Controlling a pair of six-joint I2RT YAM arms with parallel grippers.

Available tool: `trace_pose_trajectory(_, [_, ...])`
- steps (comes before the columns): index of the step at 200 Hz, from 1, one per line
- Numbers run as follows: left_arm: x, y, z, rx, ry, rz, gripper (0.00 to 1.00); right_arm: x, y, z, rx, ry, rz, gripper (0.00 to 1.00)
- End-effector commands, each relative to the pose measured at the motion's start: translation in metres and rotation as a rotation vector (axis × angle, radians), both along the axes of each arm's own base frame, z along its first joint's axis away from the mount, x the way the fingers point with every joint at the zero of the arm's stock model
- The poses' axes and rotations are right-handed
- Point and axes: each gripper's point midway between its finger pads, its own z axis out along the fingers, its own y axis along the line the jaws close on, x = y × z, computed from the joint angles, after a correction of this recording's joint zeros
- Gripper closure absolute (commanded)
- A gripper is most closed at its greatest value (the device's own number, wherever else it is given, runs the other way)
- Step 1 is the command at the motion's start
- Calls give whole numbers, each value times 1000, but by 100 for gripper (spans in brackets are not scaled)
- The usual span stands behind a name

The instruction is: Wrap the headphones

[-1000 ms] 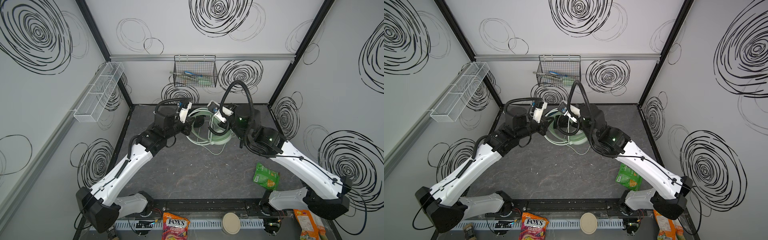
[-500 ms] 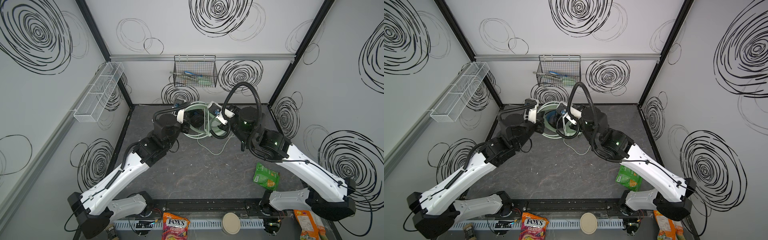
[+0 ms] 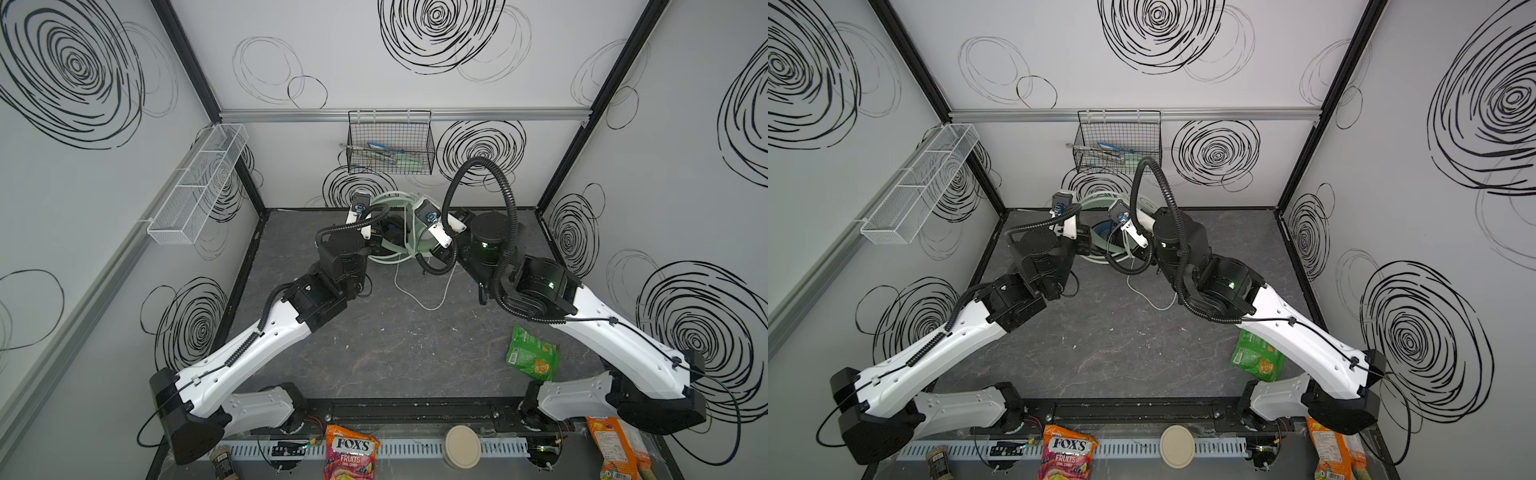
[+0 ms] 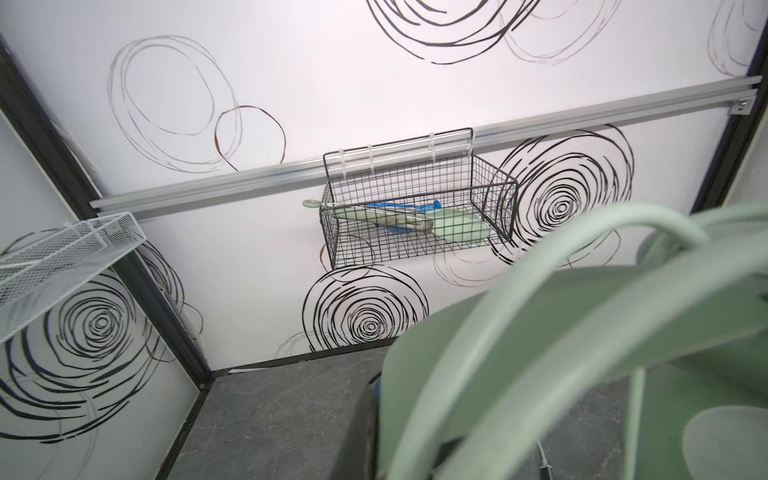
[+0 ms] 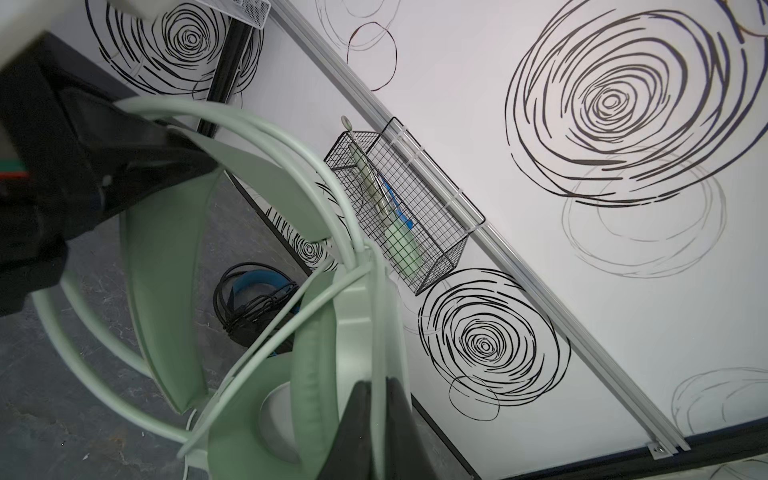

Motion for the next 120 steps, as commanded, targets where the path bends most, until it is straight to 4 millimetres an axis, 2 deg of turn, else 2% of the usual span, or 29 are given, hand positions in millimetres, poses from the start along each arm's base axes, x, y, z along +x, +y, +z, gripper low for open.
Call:
trace_pose_trajectory(1, [-6,54,60,-132,-180,226,100,-5,-19,19,38,-21,-55,90])
trace_pose_trajectory(43, [-12,56,72,-61,-218,237,100,13,-43,20,42,-20,-139,90])
trace_pose_trajectory(59, [-15,57,73,-56,-220,248,100,13,-48,22,71,-11,-135,90])
trace_pose_trajectory(120, [-9,55,83,-80,-241,282,100,-21,-27,28,190,22,52,90])
